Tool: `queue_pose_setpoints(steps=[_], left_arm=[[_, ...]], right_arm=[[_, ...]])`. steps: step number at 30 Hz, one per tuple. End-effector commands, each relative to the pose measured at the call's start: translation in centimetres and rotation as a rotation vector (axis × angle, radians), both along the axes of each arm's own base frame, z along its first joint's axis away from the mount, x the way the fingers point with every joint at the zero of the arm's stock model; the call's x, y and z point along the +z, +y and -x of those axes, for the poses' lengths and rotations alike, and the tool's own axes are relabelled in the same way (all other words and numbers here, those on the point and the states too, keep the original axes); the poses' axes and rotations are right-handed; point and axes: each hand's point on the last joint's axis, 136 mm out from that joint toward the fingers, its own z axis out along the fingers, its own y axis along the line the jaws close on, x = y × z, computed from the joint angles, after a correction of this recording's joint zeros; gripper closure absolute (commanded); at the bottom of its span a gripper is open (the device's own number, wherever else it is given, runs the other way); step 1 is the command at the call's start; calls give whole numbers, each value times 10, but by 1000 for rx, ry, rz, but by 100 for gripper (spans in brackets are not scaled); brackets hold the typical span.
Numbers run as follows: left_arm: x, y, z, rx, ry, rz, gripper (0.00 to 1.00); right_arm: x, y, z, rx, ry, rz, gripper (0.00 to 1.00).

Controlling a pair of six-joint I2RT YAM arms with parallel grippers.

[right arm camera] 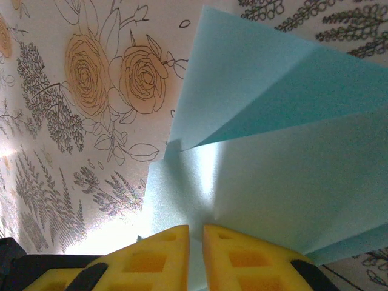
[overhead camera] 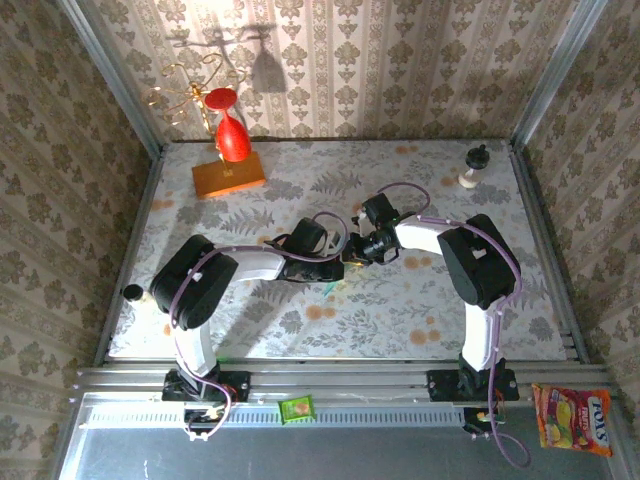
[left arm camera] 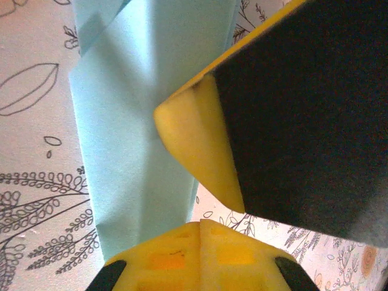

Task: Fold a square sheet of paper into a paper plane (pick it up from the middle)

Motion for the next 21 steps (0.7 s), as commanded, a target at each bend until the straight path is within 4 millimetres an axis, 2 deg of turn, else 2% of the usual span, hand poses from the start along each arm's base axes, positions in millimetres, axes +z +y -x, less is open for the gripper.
queue_pose_setpoints(steps=[1,9,21], left_arm=[[-13,3,12,-1,54,-16,95],[-10,0,15,-5,54,-6,95],[-20,3,25,-5,83,-18,96]], right_arm=[[-27,-11,12,-11,79,67,82],[-28,-13,12,-16,81,75,82],[-37,-20,14,-33,114,120,82]])
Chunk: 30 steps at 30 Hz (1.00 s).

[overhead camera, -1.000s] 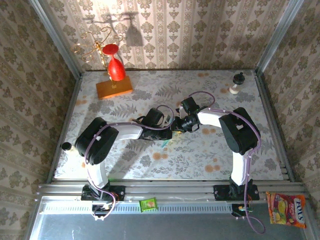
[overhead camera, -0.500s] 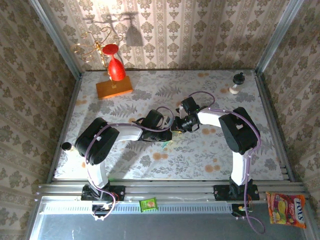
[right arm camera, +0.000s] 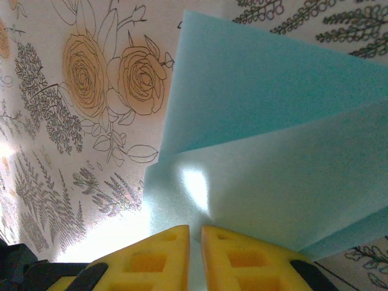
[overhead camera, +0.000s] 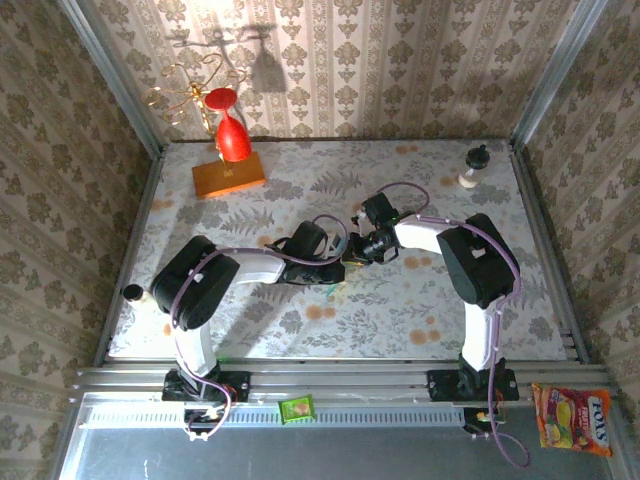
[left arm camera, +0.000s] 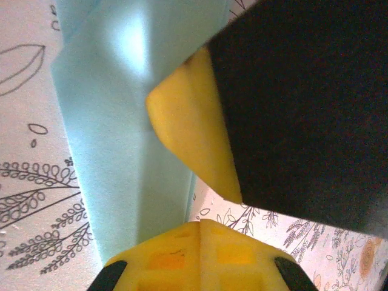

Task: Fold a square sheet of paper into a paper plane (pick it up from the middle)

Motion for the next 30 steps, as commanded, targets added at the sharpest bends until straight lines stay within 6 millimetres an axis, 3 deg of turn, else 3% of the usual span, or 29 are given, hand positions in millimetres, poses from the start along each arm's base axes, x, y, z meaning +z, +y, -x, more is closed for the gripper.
queue_pose_setpoints(steps=[1,30], left_arm=[[-17,6,22,-19,79,-36,96],[-22,16,64,-67,136,-99,98]], right_arm=[[-37,-22,14,-34,103,120,82],[-46,-34,14,-63,136,190,84]])
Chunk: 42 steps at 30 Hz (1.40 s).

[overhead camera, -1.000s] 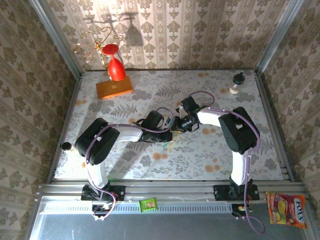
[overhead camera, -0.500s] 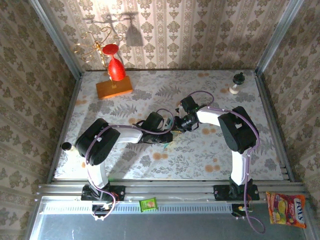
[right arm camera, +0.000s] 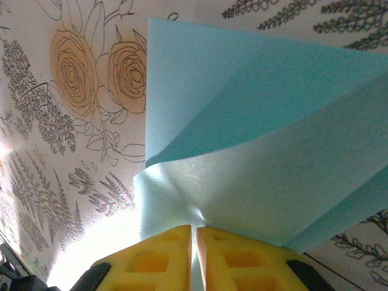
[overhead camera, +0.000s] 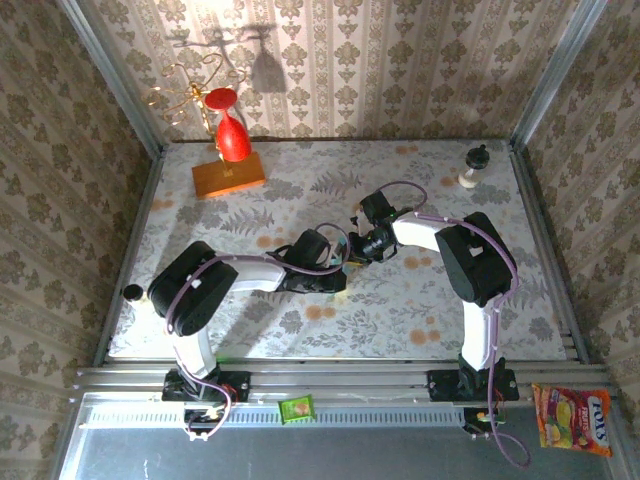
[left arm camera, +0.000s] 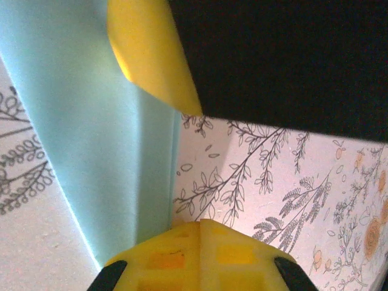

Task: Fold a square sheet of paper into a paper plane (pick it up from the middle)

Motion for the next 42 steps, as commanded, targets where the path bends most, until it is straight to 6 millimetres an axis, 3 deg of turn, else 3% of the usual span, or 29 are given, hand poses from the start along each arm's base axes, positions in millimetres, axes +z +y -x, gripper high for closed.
queue_pose_setpoints(steps=[1,15,19,30,33,37,42], left_arm=[[-19,17,39,-37,136,-83,98],[-22,24,54,-6,174,-40,98],[-13,21,54,-5,166,-15,98],[47,12,18,35,28,82,97],[47,17,1,82,6,87,97],[48,3,-15,79,-5,121,97],[27,-3,-24,71,20,72,100]], right_arm=[[-44,-31,14,-52,98,169,84],[-47,-32,15,-51,109,179,84],[-46,-32,16,-49,110,178,84],[-42,-29,16,-44,102,162,84],[-42,-28,15,-45,100,155,84],[-43,-28,15,-44,103,151,84],[-43,-27,16,-43,104,150,84]])
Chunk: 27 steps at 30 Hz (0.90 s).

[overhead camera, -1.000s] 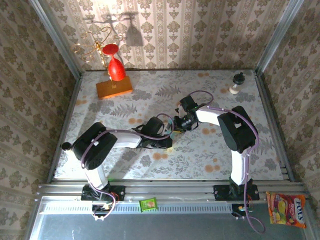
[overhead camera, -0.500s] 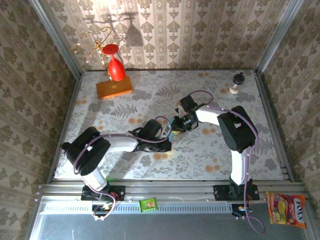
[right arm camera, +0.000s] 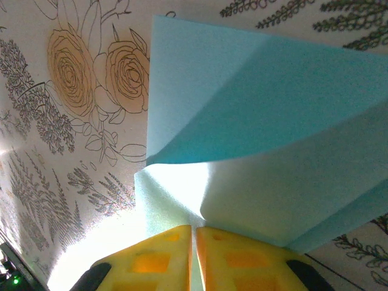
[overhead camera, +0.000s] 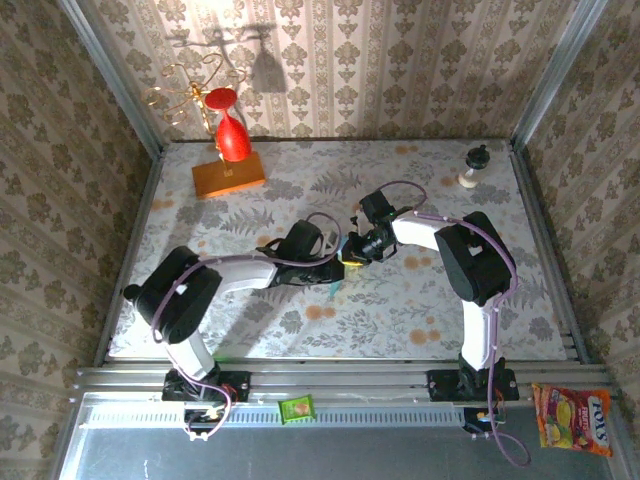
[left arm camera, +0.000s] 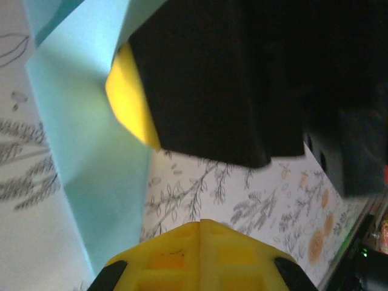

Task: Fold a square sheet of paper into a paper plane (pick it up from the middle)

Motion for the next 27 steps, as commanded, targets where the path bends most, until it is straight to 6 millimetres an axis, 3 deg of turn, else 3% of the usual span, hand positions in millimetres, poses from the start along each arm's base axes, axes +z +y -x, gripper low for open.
queue_pose_setpoints(steps=[1,6,13,22,27], left_arm=[[-10,-3,-6,-13,3,-17,100],[-27,4,2,-25,33,-61,100],[-48,20,44,-74,125,-126,100],[-56,43,85,-94,198,-170,100],[-50,50,90,-66,190,-165,100]], right_arm=[[-43,-28,16,-44,93,147,84],[-45,-29,15,-46,95,154,84],[-48,-32,14,-57,103,183,84],[-49,-34,14,-67,109,195,84],[-46,-31,14,-62,104,174,84]])
